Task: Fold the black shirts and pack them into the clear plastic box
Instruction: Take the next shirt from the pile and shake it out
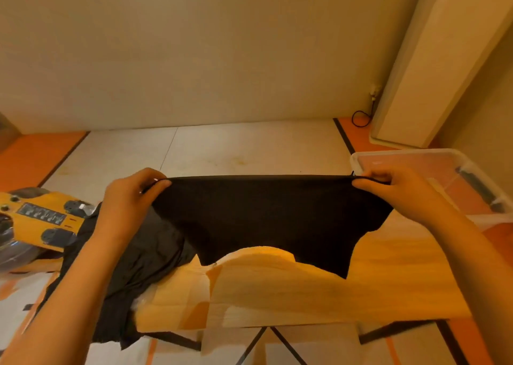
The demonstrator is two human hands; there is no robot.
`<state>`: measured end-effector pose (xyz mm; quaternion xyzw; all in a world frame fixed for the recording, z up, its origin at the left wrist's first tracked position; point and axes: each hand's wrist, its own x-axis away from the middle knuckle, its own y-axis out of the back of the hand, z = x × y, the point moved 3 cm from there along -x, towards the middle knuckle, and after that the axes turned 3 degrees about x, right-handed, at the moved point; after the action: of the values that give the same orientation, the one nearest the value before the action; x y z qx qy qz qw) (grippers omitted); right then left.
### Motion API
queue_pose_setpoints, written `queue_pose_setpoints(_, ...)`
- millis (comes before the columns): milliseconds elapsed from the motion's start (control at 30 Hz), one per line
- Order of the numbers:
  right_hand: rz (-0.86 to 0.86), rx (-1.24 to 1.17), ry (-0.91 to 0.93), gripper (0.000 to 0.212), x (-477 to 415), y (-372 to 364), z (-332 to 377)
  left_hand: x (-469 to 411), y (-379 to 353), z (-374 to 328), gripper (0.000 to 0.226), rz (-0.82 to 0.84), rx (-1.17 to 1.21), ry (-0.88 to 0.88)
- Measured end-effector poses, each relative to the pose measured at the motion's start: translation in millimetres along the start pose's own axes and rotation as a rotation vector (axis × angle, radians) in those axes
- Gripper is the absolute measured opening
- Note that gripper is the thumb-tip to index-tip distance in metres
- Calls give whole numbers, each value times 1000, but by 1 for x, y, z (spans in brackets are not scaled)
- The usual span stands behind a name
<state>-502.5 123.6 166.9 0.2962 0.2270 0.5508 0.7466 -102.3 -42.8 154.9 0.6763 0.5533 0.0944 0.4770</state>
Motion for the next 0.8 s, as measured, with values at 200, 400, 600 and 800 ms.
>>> queue_pose_setpoints(200,100,-85,68,23,-4,10,52,-13,35,22,33,157,28,81)
queue_pose_setpoints(400,231,-200,103,20,7,-17,93,-21,67,38,16,49,-67,102)
queue_pose_setpoints(600,353,-351,77,22,16,-66,117,-63,116,31,15,-284,-455,64)
queue_pose_setpoints(800,204,-514,-156,29,23,-88,68,-168,33,-26,23,-171,-347,-21)
